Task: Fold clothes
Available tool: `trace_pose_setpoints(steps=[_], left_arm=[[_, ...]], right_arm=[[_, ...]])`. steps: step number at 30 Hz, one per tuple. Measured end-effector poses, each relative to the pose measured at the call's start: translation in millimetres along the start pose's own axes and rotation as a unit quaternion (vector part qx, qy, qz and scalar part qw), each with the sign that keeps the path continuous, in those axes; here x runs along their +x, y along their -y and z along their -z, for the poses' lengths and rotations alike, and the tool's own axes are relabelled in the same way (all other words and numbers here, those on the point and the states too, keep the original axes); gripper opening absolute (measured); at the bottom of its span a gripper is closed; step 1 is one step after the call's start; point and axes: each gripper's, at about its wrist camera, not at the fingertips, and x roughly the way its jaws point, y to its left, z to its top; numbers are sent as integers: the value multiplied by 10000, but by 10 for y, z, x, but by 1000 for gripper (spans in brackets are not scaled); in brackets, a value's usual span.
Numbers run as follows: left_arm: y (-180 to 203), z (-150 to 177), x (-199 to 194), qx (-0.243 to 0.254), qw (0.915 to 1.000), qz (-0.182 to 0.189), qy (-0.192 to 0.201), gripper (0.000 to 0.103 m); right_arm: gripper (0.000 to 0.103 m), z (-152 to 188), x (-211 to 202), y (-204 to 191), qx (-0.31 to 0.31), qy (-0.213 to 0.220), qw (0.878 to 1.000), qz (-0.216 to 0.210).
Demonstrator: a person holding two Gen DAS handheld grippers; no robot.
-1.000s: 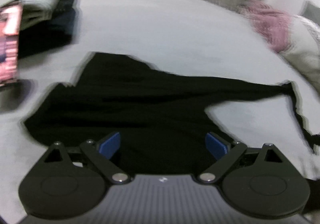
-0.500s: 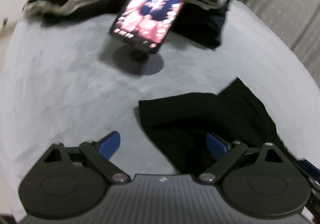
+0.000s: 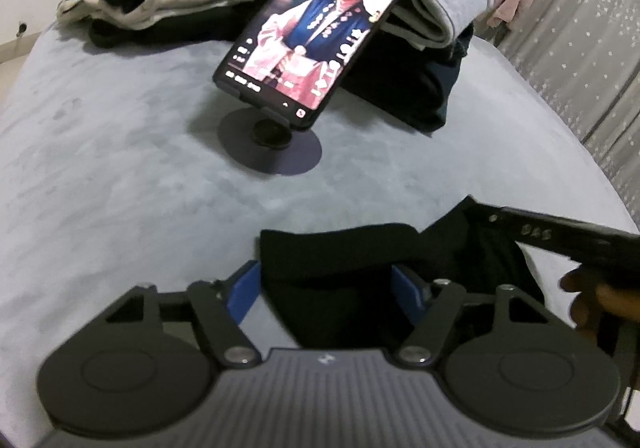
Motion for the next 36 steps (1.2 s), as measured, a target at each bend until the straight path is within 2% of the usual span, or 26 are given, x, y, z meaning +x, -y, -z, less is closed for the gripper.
trace_pose_setpoints(steps=[2, 4, 6, 7, 12, 18, 23, 25, 27, 30, 32, 36], left_arm=[[-20, -15, 18, -76, 10000, 50, -4, 53], [-41, -33, 38, -153, 9998, 130, -27, 41], [-71, -49, 58, -235, 9994, 231, -90, 16], [-98, -51, 66, -316, 9991, 270, -131, 13], [-145, -49, 63, -535, 9981, 281, -131, 12], [-160, -70, 70, -671, 9971, 338, -127, 13], [-154, -76, 67, -668, 9973, 289, -103, 18], [-171, -95, 69, -722, 9970, 243, -106, 25], [-200, -132, 75, -789, 9965, 251, -126, 27], [-237, -196, 96, -798, 9960, 343, -209, 31], [-263, -237, 132, -809, 9954, 423, -278, 30], [-304, -321, 209, -799, 9943, 549, -434, 26]], right_arm=[[4, 31, -17, -27, -38, 71, 10000, -21], [3, 40, -61, -34, -50, 247, 9997, 53], [3, 19, -119, -17, 28, 511, 9986, 166], [3, -4, -149, -16, 33, 652, 9975, 283], [2, -137, -239, 36, 107, 1224, 9884, 892], [2, -261, -99, 186, 211, 1281, 9831, 1288], [2, -330, 114, 302, 264, 1147, 9769, 1786], [2, -327, 215, 379, 396, 986, 9765, 1874], [3, -306, 319, 434, 502, 760, 9776, 1899], [15, -260, 373, 463, 638, 654, 9749, 2029], [41, -244, 313, 487, 854, 765, 9709, 2101], [44, -214, -51, 510, 1209, 1102, 9629, 2148]])
